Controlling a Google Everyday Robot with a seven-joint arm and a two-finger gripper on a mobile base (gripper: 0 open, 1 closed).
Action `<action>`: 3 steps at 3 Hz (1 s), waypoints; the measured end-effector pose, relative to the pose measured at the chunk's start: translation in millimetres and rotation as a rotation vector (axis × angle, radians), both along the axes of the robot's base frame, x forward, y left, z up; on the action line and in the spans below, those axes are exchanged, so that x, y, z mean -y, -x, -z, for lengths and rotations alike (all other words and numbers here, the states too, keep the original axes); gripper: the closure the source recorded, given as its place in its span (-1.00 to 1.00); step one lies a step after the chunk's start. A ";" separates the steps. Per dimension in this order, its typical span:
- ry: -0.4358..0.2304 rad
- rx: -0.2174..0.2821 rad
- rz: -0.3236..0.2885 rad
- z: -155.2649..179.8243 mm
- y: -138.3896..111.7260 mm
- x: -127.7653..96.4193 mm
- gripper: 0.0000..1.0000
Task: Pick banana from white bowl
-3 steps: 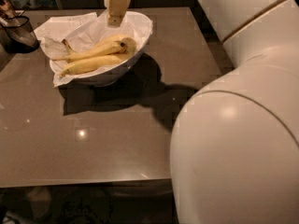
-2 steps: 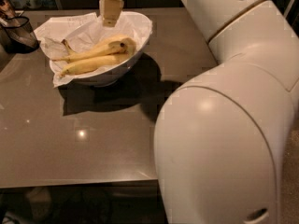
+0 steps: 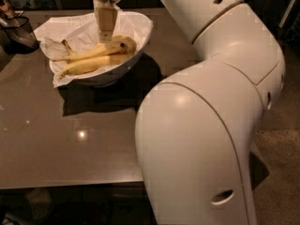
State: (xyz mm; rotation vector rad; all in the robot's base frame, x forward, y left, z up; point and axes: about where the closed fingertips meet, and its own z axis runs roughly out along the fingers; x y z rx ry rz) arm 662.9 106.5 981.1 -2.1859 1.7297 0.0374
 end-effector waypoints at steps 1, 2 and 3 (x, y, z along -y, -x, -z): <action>0.011 -0.015 -0.015 8.9 -1.3 -8.4 -0.18; 0.023 -0.029 -0.033 17.3 -1.1 -16.9 -0.20; 0.035 -0.040 -0.046 24.3 -1.3 -23.2 -0.22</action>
Offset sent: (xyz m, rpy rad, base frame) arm -0.0311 -0.0060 -0.0265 -0.1509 0.1718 0.0683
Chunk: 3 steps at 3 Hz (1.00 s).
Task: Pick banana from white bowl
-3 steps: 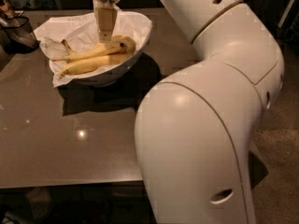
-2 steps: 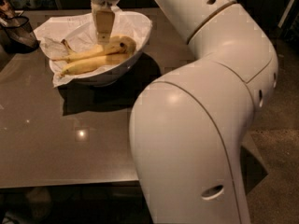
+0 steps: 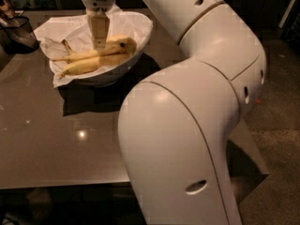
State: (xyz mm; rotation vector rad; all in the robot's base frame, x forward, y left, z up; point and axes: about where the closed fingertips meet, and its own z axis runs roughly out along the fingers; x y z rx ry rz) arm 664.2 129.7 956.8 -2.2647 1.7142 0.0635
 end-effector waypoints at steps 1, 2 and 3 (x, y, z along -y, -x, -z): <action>0.016 -0.003 -0.013 6.1 -2.5 -5.5 -0.18; 0.033 -0.005 -0.030 12.4 -5.3 -11.7 -0.18; 0.045 -0.009 -0.043 18.1 -7.7 -16.3 -0.14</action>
Offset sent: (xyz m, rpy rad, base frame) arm -0.0250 -0.0165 -0.0171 -0.1818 0.1462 0.0688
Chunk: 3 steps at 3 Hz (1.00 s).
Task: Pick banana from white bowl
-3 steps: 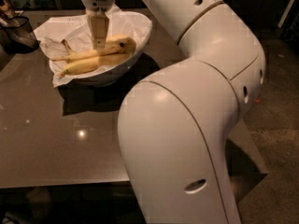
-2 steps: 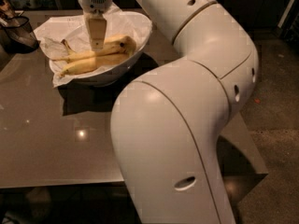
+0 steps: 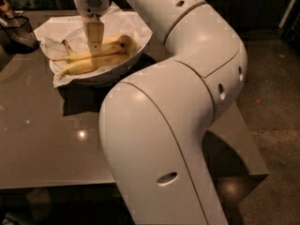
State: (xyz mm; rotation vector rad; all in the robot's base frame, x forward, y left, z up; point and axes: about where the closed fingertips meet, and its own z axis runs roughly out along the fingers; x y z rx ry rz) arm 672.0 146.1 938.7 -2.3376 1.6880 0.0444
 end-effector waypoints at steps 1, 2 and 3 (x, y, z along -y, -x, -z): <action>0.012 -0.006 -0.004 5.3 -2.2 -1.3 -0.12; 0.024 -0.015 -0.007 11.1 -3.2 -2.8 -0.12; 0.039 -0.030 -0.008 19.4 -3.1 -3.8 -0.14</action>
Offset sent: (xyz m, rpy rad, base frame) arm -0.0287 -0.0294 -0.0128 -0.1592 0.1594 0.0247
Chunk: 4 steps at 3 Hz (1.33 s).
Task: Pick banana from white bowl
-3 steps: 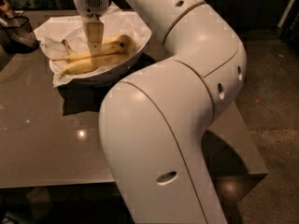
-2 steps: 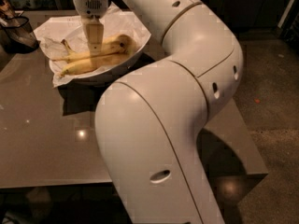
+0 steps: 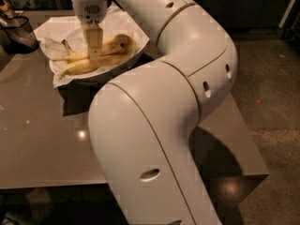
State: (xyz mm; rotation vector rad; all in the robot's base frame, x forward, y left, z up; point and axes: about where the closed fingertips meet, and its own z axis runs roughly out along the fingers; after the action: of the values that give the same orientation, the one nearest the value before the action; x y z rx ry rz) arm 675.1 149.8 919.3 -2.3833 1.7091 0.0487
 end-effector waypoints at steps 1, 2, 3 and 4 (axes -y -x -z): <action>0.013 -0.020 0.002 8.9 0.9 0.1 -0.16; 0.020 -0.035 0.006 15.5 0.1 0.5 -0.16; 0.022 -0.043 0.005 20.1 -2.2 1.1 -0.16; 0.021 -0.049 0.003 23.3 -5.4 2.0 -0.06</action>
Offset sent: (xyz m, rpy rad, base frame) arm -0.0318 -0.0330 -0.0153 -0.1433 0.1824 0.0043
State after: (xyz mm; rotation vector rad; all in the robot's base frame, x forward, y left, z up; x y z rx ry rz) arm 680.5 147.8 896.0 -2.4139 1.7432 0.0895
